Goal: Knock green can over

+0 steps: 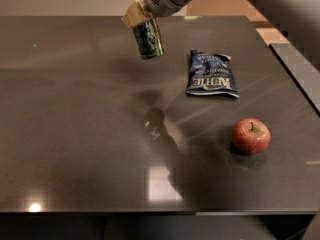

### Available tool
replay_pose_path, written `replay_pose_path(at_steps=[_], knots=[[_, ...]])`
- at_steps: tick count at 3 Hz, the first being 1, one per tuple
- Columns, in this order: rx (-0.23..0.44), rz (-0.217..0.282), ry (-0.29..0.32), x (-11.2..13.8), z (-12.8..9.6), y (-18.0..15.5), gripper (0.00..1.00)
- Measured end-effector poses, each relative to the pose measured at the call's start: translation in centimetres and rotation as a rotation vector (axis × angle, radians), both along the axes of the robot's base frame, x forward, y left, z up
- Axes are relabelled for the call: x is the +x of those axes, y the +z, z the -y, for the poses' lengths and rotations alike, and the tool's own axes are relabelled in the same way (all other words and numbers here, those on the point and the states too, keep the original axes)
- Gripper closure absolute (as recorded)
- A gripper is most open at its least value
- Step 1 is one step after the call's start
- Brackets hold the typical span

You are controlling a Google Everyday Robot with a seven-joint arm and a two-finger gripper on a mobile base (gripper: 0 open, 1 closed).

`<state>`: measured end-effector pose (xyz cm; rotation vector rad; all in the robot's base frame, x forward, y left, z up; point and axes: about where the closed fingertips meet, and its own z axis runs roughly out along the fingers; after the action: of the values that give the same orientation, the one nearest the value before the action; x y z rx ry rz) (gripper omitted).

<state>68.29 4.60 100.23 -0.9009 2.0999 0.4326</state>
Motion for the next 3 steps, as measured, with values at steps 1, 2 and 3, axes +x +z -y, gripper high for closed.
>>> replay_pose_path(at_steps=[1, 2, 3], knots=[[-0.043, -0.105, 0.034, -2.2, 2.7, -0.2, 1.00], [-0.075, -0.216, 0.090, -3.6, 4.2, -0.9, 1.00], [-0.149, -0.356, 0.163, -5.9, 5.4, -3.7, 1.00]])
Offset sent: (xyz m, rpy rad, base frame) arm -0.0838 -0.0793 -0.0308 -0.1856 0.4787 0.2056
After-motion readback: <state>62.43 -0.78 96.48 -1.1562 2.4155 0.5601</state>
